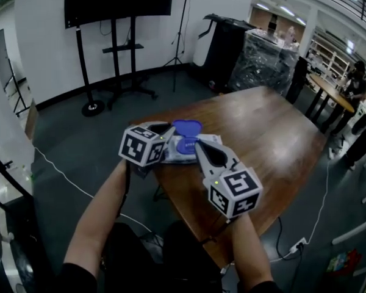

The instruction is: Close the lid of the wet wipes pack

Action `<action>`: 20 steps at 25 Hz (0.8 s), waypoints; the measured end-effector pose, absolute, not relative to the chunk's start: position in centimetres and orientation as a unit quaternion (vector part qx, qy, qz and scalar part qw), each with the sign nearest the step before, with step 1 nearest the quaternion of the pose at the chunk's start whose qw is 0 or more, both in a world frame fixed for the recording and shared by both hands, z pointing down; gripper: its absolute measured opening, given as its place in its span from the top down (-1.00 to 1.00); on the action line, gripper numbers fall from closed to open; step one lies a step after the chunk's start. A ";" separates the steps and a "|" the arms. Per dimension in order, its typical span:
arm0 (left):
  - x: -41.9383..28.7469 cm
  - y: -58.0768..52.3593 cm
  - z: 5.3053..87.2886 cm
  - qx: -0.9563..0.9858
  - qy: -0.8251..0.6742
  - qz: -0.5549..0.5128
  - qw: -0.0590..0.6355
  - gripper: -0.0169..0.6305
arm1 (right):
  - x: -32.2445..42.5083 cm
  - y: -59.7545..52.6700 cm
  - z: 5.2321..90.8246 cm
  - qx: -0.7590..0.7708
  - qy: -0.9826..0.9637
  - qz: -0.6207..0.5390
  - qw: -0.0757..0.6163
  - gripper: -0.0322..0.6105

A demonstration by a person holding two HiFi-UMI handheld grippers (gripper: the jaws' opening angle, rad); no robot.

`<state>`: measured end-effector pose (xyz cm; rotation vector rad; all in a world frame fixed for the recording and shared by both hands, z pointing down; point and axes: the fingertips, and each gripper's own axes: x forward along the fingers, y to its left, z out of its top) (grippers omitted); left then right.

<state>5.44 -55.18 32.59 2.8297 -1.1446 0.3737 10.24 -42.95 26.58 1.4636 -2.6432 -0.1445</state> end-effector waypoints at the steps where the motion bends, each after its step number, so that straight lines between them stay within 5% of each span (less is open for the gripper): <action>1: 5.5 -55.9 32.8 0.920 -0.369 0.122 0.040 0.82 | 10.5 -43.2 26.7 0.485 -0.871 -0.047 0.061 0.87; 6: 6.8 -58.3 32.9 0.929 -0.344 0.123 0.064 0.32 | 11.7 -44.5 27.1 0.495 -0.865 -0.044 0.069 0.87; 20: 8.8 -61.4 35.8 0.930 -0.278 0.189 0.146 0.33 | 13.8 -45.1 27.3 0.513 -0.853 -0.044 0.080 0.87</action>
